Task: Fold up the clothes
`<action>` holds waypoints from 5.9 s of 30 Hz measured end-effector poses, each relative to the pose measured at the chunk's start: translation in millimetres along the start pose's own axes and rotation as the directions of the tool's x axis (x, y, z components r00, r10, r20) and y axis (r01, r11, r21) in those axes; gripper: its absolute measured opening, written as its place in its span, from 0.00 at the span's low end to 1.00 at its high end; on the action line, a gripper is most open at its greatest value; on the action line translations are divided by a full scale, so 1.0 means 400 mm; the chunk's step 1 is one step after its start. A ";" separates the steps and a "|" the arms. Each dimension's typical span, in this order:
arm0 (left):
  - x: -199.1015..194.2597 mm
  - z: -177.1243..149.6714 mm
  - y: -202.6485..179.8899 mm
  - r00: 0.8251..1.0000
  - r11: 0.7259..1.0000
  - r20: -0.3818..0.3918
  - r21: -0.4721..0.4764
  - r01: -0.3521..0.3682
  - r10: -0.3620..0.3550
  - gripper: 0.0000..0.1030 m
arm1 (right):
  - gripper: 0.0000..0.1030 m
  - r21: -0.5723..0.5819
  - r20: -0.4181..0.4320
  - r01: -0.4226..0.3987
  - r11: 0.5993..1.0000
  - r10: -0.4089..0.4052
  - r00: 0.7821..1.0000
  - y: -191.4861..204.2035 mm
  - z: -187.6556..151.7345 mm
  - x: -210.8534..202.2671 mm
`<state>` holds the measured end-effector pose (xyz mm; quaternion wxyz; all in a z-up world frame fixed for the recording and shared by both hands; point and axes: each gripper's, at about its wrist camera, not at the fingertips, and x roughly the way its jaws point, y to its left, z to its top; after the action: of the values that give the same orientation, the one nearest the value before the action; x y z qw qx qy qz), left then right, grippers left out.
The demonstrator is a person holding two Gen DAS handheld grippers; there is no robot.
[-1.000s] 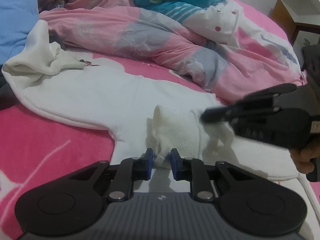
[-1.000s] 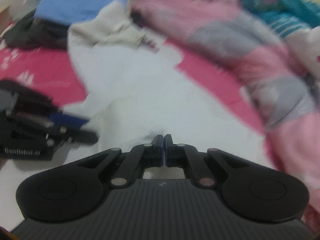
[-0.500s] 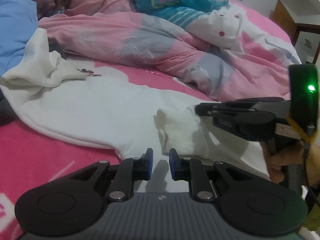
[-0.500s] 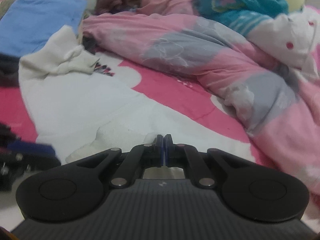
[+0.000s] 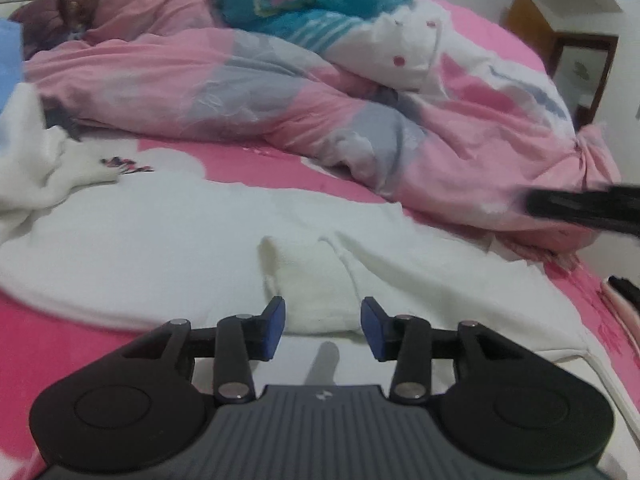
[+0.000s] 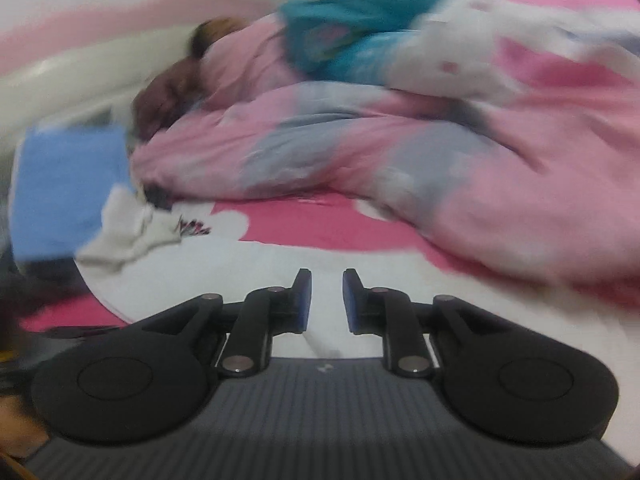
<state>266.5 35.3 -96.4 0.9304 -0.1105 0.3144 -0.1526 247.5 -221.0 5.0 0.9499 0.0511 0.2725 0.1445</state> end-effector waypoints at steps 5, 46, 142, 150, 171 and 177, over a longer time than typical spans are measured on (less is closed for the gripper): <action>0.038 -0.015 -0.007 0.994 0.994 -0.040 0.049 -0.102 0.104 0.01 | 0.16 0.198 -0.022 0.099 0.975 -0.096 0.995 -0.162 -0.079 -0.168; -0.019 -0.020 -0.004 0.982 0.984 -0.079 0.066 -0.166 0.171 0.07 | 0.17 0.397 -0.051 0.091 0.913 -0.077 0.996 -0.315 -0.254 -0.030; -0.003 -0.043 0.029 0.994 0.993 -0.035 -0.050 0.106 -0.108 0.47 | 0.15 0.525 -0.096 0.337 0.781 -0.339 0.936 -0.654 -0.018 0.079; -0.003 -0.046 0.031 0.993 0.993 -0.033 -0.052 0.108 -0.110 0.47 | 0.08 0.512 -0.206 0.372 0.774 -0.310 0.928 -0.678 -0.037 0.169; -0.001 -0.045 0.038 0.992 0.991 -0.037 -0.070 0.115 -0.117 0.47 | 0.12 0.615 -0.154 0.414 0.671 -0.413 0.898 -0.605 0.010 -0.003; -0.003 -0.045 0.028 0.994 0.994 -0.037 -0.052 0.099 -0.101 0.47 | 0.13 0.602 -0.041 0.324 0.730 -0.377 0.925 -0.481 -0.050 -0.434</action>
<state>256.9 44.3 -113.0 0.9122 -0.1462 0.3304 -0.1933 143.7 -456.7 41.7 0.9052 0.3015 0.2686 -0.1327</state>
